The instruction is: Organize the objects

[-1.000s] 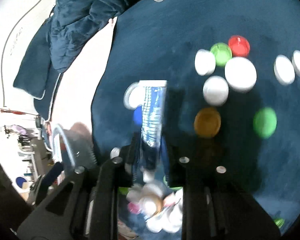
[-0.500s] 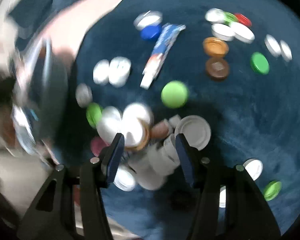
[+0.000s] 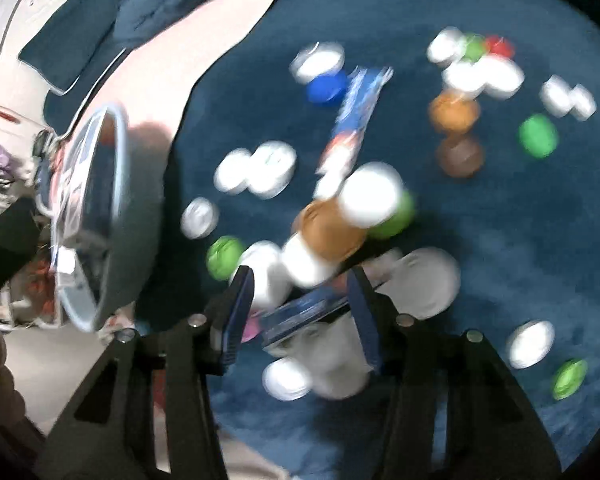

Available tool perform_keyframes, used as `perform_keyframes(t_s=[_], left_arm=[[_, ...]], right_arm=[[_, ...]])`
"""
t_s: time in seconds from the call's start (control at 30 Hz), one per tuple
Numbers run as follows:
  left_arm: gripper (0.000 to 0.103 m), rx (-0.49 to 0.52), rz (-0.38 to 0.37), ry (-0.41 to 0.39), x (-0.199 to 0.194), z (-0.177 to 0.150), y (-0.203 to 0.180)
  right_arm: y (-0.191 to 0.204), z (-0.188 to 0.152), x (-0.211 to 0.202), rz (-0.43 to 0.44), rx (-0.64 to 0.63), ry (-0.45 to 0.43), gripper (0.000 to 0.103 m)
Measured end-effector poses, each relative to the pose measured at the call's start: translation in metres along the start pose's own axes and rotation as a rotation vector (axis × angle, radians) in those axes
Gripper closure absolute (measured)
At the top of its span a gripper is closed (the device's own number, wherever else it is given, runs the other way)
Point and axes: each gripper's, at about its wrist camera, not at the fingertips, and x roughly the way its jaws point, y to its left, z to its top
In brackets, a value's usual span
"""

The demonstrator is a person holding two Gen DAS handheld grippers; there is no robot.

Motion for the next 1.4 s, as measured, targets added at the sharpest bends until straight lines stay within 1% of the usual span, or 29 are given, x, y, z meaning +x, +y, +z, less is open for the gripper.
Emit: perform_keyframes(t_s=[0.03,0.1,0.13,0.2,0.27,0.3,0.33,0.37,0.43,0.47,0.5,0.57,0.7,0.73,0.77,0.87,0.97,1.0,1.07,1.13,1.17,1.2,1.23,1.33,1.37,1.4], left_arm=[[0.001,0.008,0.002,-0.001,0.000,0.000,-0.001],[0.001,0.018,0.010,0.000,0.000,-0.001,-0.002],[0.001,0.014,0.010,0.000,0.000,0.000,-0.001],[0.001,0.003,0.002,0.002,0.000,0.001,0.001],[0.001,0.002,-0.002,0.002,0.000,0.001,0.001],[0.001,0.006,0.000,0.003,0.001,0.000,0.001],[0.001,0.011,0.006,0.007,0.002,0.000,0.001],[0.001,0.014,0.009,0.010,0.003,-0.001,0.002],[0.001,0.010,0.013,0.017,0.006,-0.001,0.004],[0.001,0.002,0.015,0.020,0.006,-0.001,0.005],[0.001,-0.007,0.015,0.022,0.007,0.000,0.006],[0.001,-0.024,0.004,0.026,0.008,0.001,0.007],[0.001,-0.021,-0.005,0.034,0.014,0.001,0.000],[0.001,-0.017,-0.005,0.039,0.016,0.001,-0.003],[0.001,-0.012,-0.007,0.045,0.019,0.001,-0.007],[0.001,0.003,-0.010,0.059,0.030,0.001,-0.016],[0.001,0.028,0.003,0.084,0.049,0.003,-0.027],[0.001,0.040,0.010,0.094,0.057,0.004,-0.030],[0.001,0.062,0.022,0.116,0.075,0.005,-0.038],[0.001,0.072,0.019,0.137,0.089,0.006,-0.043],[0.001,0.077,0.011,0.153,0.099,0.008,-0.047],[0.001,0.080,0.008,0.157,0.104,0.009,-0.049],[0.001,0.083,0.007,0.158,0.108,0.011,-0.052],[0.001,0.070,-0.018,0.158,0.120,0.018,-0.058],[0.001,0.053,-0.037,0.155,0.124,0.021,-0.060],[0.001,0.043,-0.048,0.152,0.126,0.023,-0.061]], right_arm=[[-0.003,-0.001,0.009,-0.007,0.034,0.048,0.056],[-0.015,-0.006,0.023,-0.020,0.134,0.128,0.056],[-0.023,-0.008,0.028,0.011,0.186,0.148,0.056],[-0.030,-0.005,0.032,0.065,0.222,0.129,0.063],[-0.035,0.004,0.029,0.099,0.248,0.051,0.062],[-0.038,0.008,0.030,0.108,0.265,0.032,0.061],[-0.042,0.011,0.034,0.111,0.285,0.036,0.062],[-0.044,0.011,0.039,0.109,0.290,0.047,0.066],[-0.043,0.011,0.039,0.095,0.275,0.048,0.069],[-0.041,0.012,0.036,0.090,0.257,0.045,0.079],[-0.041,0.013,0.035,0.087,0.236,0.041,0.084],[-0.049,0.012,0.028,0.089,0.227,0.034,0.084],[-0.061,0.006,0.016,0.092,0.234,0.018,0.084],[-0.062,0.007,0.010,0.086,0.235,0.003,0.084],[-0.064,-0.001,0.001,0.082,0.236,-0.013,0.084],[-0.076,0.011,-0.022,0.091,0.253,-0.072,0.084],[-0.099,0.024,-0.046,0.049,0.252,-0.126,0.084],[-0.107,0.029,-0.051,0.007,0.249,-0.136,0.084],[-0.116,0.036,-0.048,-0.077,0.230,-0.113,0.084],[-0.128,0.041,-0.039,-0.120,0.232,-0.091,0.084],[-0.136,0.042,-0.037,-0.121,0.231,-0.079,0.084],[-0.141,0.043,-0.033,-0.120,0.231,-0.060,0.081],[-0.144,0.044,-0.028,-0.126,0.239,-0.048,0.081],[-0.145,0.050,-0.024,-0.136,0.226,-0.055,0.081],[-0.143,0.052,-0.024,-0.137,0.148,-0.031,0.081],[-0.140,0.054,-0.027,-0.149,0.129,-0.050,0.080]])
